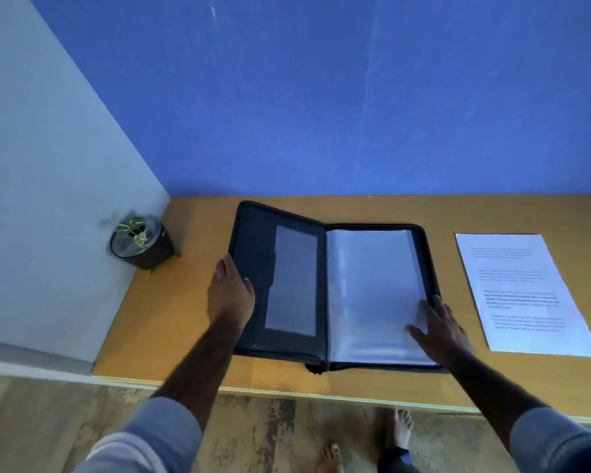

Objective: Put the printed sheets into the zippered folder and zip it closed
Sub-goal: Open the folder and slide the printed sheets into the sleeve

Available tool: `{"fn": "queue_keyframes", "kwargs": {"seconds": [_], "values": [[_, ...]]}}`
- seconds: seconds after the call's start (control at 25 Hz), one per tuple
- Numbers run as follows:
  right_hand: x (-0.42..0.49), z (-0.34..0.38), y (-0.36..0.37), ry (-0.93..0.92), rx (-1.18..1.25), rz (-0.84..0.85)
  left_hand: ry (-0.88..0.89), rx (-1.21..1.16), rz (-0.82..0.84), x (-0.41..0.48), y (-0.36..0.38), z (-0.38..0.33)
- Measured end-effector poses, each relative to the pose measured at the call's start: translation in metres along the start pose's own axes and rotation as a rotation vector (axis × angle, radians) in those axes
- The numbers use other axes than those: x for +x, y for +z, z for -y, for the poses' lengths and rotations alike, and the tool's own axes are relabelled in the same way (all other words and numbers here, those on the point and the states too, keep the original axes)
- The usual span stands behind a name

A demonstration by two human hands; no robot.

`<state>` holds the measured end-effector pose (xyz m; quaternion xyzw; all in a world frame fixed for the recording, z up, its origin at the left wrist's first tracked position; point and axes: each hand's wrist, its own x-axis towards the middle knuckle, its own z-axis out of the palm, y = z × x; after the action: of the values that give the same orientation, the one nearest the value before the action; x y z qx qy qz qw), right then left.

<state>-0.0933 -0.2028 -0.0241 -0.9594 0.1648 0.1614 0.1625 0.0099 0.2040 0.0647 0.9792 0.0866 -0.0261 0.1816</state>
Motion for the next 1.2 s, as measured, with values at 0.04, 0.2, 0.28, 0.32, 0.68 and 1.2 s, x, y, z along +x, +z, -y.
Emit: {"fn": "queue_keyframes", "kwargs": {"seconds": [0.04, 0.2, 0.28, 0.32, 0.68, 1.2], "values": [[-0.001, -0.002, 0.005, -0.01, -0.009, -0.01, 0.003, 0.026, 0.021, 0.0, 0.007, 0.006], [-0.005, -0.005, 0.016, -0.012, 0.032, -0.008, -0.069, 0.019, 0.1, 0.001, 0.035, 0.026], [-0.005, -0.003, 0.017, -0.015, 0.065, -0.014, -0.078, 0.027, 0.112, 0.003, 0.047, 0.032], [-0.006, -0.002, 0.018, -0.017, 0.085, -0.019, -0.085, 0.024, 0.119, 0.003, 0.052, 0.035], [-0.034, -0.004, 0.033, -0.025, 0.125, -0.076, -0.168, -0.028, 0.089, -0.019, 0.089, 0.047], [-0.048, -0.015, 0.031, -0.099, 0.048, -0.051, 0.377, 0.226, 0.209, -0.074, 0.143, -0.042]]}}
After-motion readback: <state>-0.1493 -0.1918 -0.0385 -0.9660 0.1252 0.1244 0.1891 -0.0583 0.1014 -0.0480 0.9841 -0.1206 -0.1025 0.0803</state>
